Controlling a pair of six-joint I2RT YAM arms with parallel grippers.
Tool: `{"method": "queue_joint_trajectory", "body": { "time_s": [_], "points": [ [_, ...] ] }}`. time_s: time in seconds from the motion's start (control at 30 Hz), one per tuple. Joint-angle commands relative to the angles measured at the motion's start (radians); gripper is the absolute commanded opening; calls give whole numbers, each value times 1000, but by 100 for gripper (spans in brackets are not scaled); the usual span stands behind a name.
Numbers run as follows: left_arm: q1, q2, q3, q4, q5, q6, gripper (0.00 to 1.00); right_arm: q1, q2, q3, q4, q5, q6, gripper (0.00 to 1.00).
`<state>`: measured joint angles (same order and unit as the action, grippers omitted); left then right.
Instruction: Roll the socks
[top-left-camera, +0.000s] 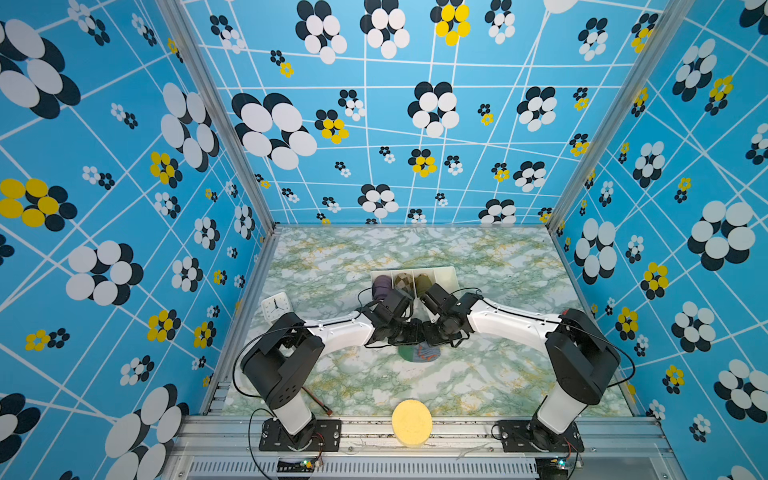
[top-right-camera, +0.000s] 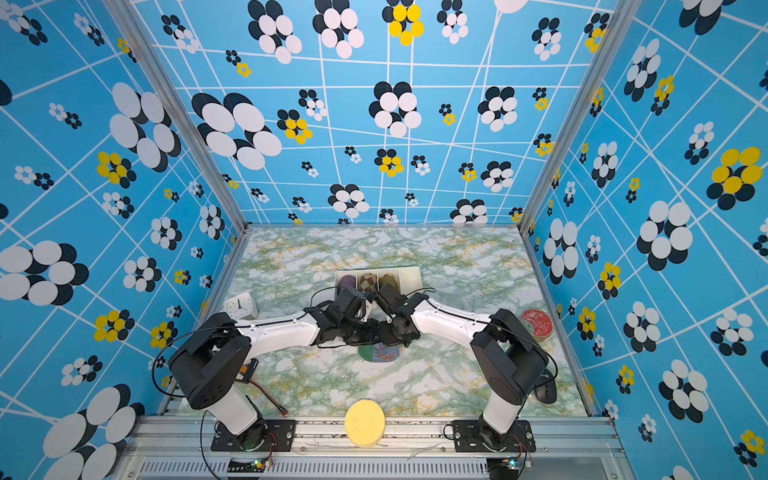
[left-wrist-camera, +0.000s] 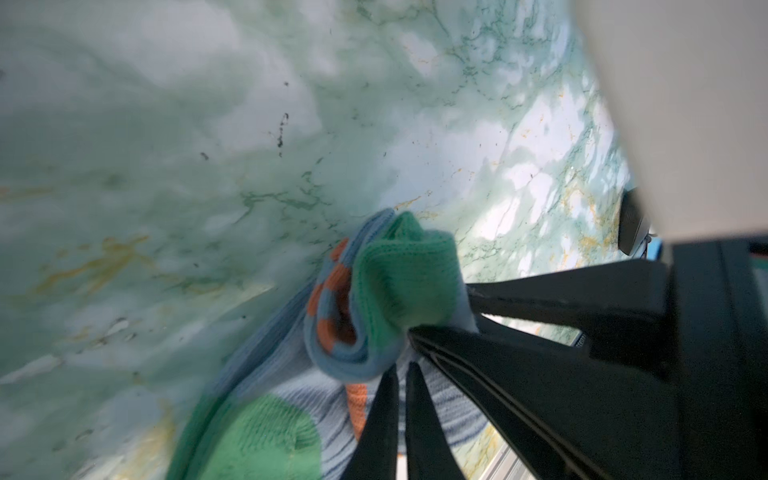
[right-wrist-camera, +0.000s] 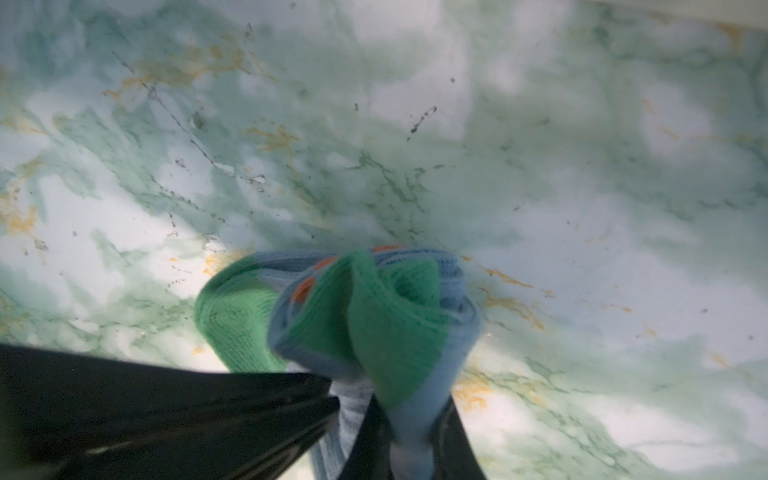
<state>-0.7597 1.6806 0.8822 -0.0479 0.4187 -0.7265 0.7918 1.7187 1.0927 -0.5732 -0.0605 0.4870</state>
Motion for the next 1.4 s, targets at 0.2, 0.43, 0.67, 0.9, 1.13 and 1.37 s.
{"method": "queue_joint_trajectory", "body": {
  "time_s": [0.2, 0.43, 0.67, 0.9, 1.13, 1.37],
  "points": [
    [-14, 76, -25, 26, 13, -5, 9, 8, -1, -13, 14, -24, 16, 0],
    [-25, 125, -29, 2, 9, 22, 6, 9, -2, -20, 24, -31, 21, 6],
    [-26, 146, -60, -27, 7, 49, 4, 6, -8, -42, 67, -63, 39, 18],
    [-26, 167, -93, -40, 6, 74, 4, -16, -32, -72, 119, -107, 63, 31],
    [-26, 184, -116, -32, 3, 86, 3, -97, -114, -171, 230, -209, 116, 39],
    [-19, 191, -133, -17, 0, 99, 3, -186, -229, -288, 327, -271, 168, 41]
  ]
}}
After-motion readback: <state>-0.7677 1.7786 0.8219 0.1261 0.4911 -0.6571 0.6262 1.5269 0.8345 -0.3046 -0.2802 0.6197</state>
